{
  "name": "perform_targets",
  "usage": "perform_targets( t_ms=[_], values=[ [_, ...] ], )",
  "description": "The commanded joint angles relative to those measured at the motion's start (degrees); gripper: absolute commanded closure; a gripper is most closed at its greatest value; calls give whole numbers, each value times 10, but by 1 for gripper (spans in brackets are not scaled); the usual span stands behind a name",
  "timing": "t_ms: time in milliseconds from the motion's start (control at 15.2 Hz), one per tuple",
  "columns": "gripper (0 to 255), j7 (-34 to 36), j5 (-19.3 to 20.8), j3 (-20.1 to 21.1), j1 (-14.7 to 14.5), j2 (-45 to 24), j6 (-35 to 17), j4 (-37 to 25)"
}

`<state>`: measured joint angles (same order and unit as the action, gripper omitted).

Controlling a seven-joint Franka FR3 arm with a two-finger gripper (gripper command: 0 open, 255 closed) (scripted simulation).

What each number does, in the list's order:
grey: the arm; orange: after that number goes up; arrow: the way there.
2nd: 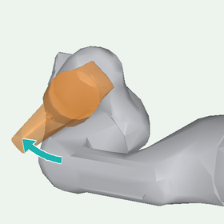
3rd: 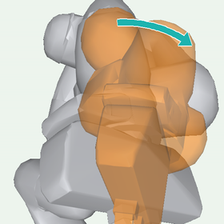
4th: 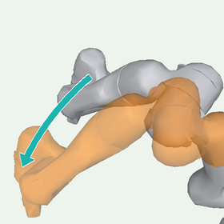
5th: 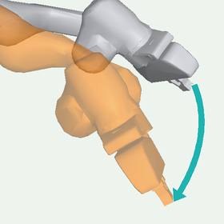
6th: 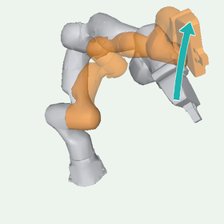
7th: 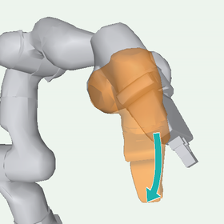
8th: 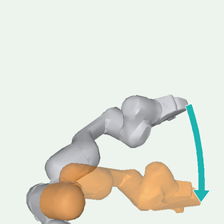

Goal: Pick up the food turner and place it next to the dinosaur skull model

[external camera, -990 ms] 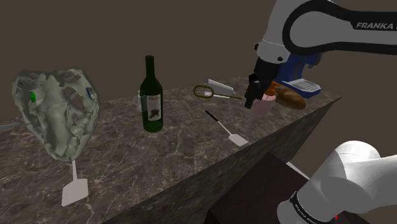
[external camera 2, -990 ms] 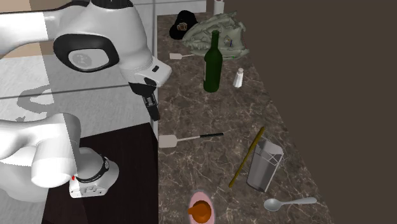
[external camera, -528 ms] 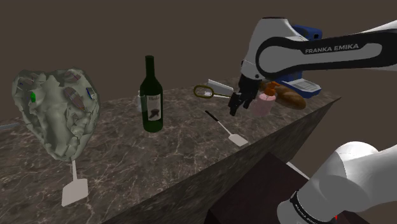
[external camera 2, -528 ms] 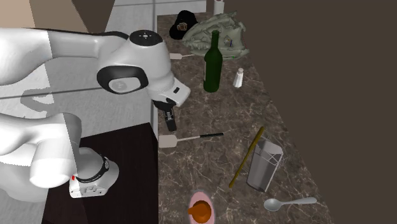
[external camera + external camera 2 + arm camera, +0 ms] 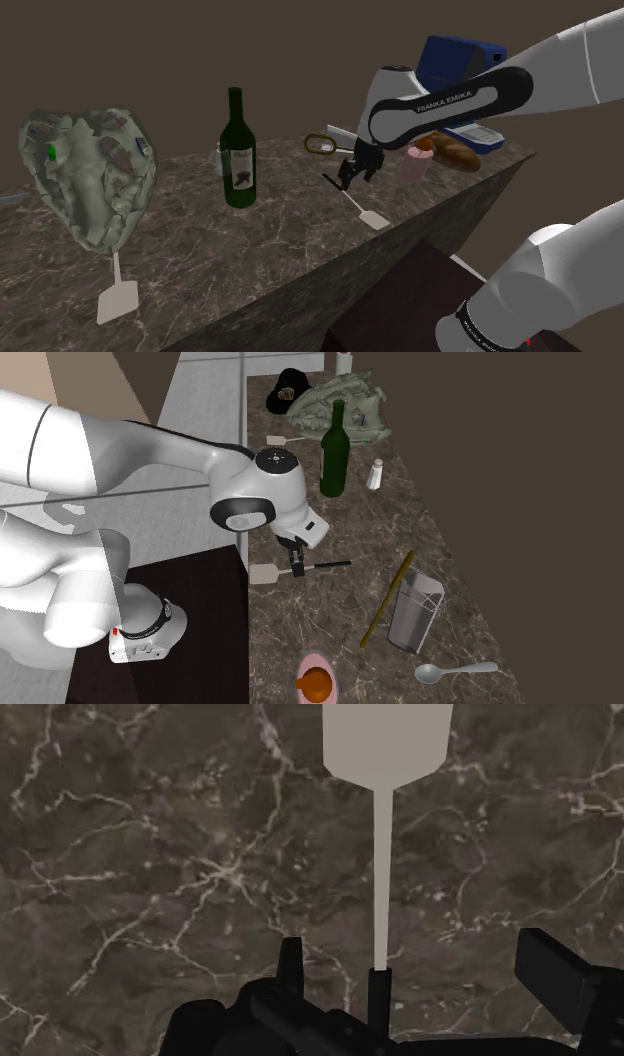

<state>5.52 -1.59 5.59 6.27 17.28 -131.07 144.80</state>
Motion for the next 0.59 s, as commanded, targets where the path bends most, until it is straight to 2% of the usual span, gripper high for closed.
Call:
perform_targets(
  t_ms=[0,528],
  values=[
    [0,9,2,2,3,-26,-30,1],
    [0,12,6,3,4,-66,-88,19]
  ],
)
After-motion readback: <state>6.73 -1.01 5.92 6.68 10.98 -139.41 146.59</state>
